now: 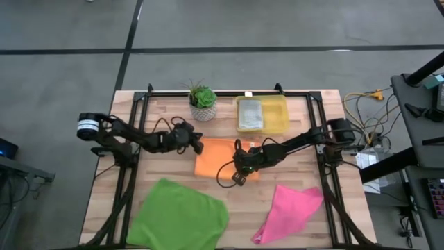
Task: Fold microfiber towels
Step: Fold the orange microfiber cloth
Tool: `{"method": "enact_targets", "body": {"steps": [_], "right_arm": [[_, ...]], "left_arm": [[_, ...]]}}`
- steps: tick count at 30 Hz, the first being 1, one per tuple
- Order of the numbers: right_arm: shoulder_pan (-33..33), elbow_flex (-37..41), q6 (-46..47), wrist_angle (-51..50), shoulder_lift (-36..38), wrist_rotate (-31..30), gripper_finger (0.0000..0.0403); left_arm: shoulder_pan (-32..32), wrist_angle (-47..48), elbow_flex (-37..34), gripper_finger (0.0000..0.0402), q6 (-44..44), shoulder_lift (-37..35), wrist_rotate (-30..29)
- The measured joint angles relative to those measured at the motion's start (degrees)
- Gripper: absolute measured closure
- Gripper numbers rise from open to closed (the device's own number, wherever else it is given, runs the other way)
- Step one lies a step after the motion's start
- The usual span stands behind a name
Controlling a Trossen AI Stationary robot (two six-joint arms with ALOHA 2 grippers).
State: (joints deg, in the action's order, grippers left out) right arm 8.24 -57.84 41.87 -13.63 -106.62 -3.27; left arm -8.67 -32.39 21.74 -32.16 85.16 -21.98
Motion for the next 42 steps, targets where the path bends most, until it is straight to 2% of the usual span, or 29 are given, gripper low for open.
{"method": "enact_targets", "body": {"steps": [3, 7, 10, 13, 19, 22, 26, 29, 31, 35, 42], "right_arm": [[0.2, 0.3, -1.5, -0.7, 2.7, -1.8, 0.0394], [0.3, 0.2, -6.3, 0.0, 6.8, -2.4, 0.0394], [0.7, 0.7, -8.7, -1.0, 7.7, -2.4, 0.0394], [0.7, 0.7, -8.8, -3.0, 8.7, -2.3, 0.0394], [0.9, 0.6, -8.0, -4.4, 8.6, -2.6, 0.0394], [0.9, 0.9, -7.9, -4.7, 8.6, -3.9, 0.0394], [0.6, 1.0, -6.1, -6.2, 8.6, -10.7, 0.0394], [-0.3, 1.3, -5.2, -6.0, 8.6, -12.5, 0.0394], [-1.2, 1.7, -4.5, -6.2, 8.3, -12.4, 0.0394], [-3.4, 2.0, -3.7, -6.3, 7.2, -10.6, 0.0394], [-6.7, 2.0, -4.5, -5.9, 2.5, -6.1, 0.0394]], "left_arm": [[0.4, -0.1, 0.0, 0.0402, 4.1, -3.4, 7.3], [2.4, -0.1, -0.2, 0.0402, 11.7, -6.0, 21.8], [4.7, 0.0, -0.5, 0.0402, 11.0, -6.3, 27.1], [7.0, 0.5, -0.7, 0.0402, 6.4, -6.3, 26.5], [11.9, 1.0, 0.9, 0.0402, 2.6, -6.6, 14.1], [12.2, 10.2, 4.1, 0.0402, 2.5, -5.9, 11.4], [12.0, 24.5, 10.1, 0.0402, 2.7, -3.4, 7.0], [12.0, 31.1, 13.9, 0.0401, 3.0, -0.7, 3.4], [12.0, 32.9, 15.9, 0.0401, 2.9, 1.8, 3.6], [12.9, 34.5, 18.9, 0.0401, 3.3, 7.1, 8.7], [19.7, 38.3, 23.4, 0.0401, 2.9, 13.0, 10.5]]}}
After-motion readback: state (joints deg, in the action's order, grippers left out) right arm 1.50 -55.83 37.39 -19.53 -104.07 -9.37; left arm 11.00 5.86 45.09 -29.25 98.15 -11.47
